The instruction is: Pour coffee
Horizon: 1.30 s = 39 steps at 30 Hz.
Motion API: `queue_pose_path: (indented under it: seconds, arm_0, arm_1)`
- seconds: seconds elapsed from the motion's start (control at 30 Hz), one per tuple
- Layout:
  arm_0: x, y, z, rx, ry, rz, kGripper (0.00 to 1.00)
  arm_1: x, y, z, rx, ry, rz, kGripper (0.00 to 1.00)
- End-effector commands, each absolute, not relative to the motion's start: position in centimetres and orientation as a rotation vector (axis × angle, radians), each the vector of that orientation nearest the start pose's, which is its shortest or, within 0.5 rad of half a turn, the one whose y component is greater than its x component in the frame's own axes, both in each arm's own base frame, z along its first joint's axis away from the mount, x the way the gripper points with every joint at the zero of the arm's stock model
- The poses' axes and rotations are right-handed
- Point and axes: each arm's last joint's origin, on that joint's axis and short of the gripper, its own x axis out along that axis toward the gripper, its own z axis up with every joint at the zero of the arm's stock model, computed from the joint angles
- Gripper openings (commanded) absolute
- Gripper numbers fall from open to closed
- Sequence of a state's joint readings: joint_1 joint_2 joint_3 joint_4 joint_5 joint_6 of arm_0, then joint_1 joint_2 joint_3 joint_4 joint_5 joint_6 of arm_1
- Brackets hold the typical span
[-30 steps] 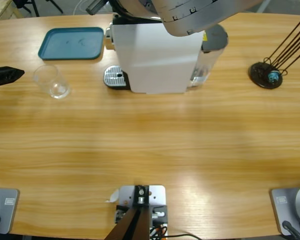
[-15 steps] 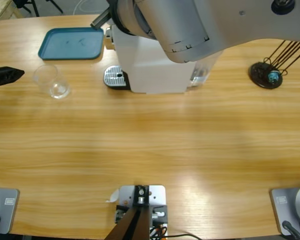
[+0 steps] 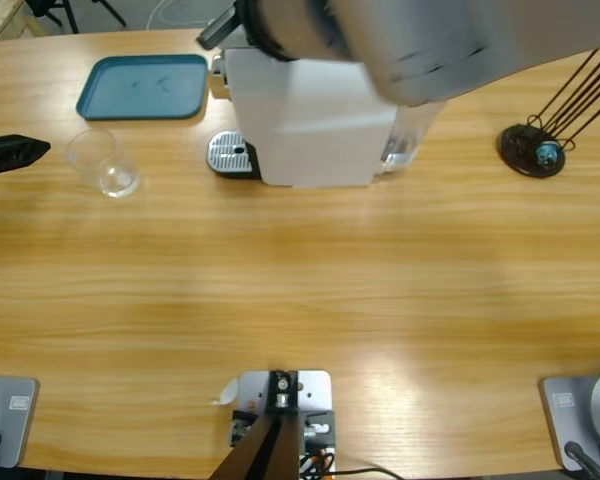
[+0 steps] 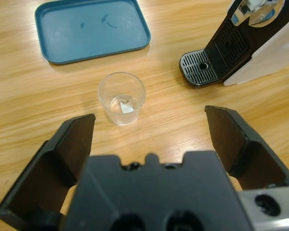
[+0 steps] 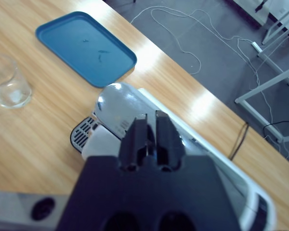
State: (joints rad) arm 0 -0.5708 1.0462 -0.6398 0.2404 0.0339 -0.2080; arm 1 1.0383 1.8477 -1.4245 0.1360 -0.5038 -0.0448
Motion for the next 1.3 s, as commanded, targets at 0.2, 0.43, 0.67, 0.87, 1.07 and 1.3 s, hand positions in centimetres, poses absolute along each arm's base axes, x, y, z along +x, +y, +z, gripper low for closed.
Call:
queue_pose_path:
  seconds: [0.2, 0.43, 0.67, 0.87, 1.07, 1.3]
  arm_0:
    - [13.1, -7.8, 26.8, 0.230, 0.572, -0.464, 1.000]
    - [15.1, -8.7, 23.9, 0.212, 0.653, -0.374, 1.000]
    - [14.3, -7.6, 23.0, 0.124, 0.594, -0.260, 1.000]
    - [15.8, -8.6, 21.2, 0.093, 0.610, -0.249, 1.000]
    - [16.3, -8.9, 20.2, 0.056, 0.616, -0.240, 1.000]
    - [17.0, -9.6, 19.1, 0.053, 0.648, -0.278, 1.000]
  arm_1:
    - [12.5, 17.9, 40.8, -0.511, 0.551, 0.731, 0.996]
    - [8.9, 12.1, 38.0, -0.466, 0.578, 0.724, 0.996]
    - [8.9, 12.4, 36.7, -0.472, 0.615, 0.751, 0.996]
    - [9.1, 12.9, 36.1, -0.475, 0.632, 0.769, 0.996]
    - [9.0, 12.9, 35.7, -0.480, 0.646, 0.778, 0.996]
    - [9.2, 13.3, 35.3, -0.477, 0.653, 0.792, 0.996]
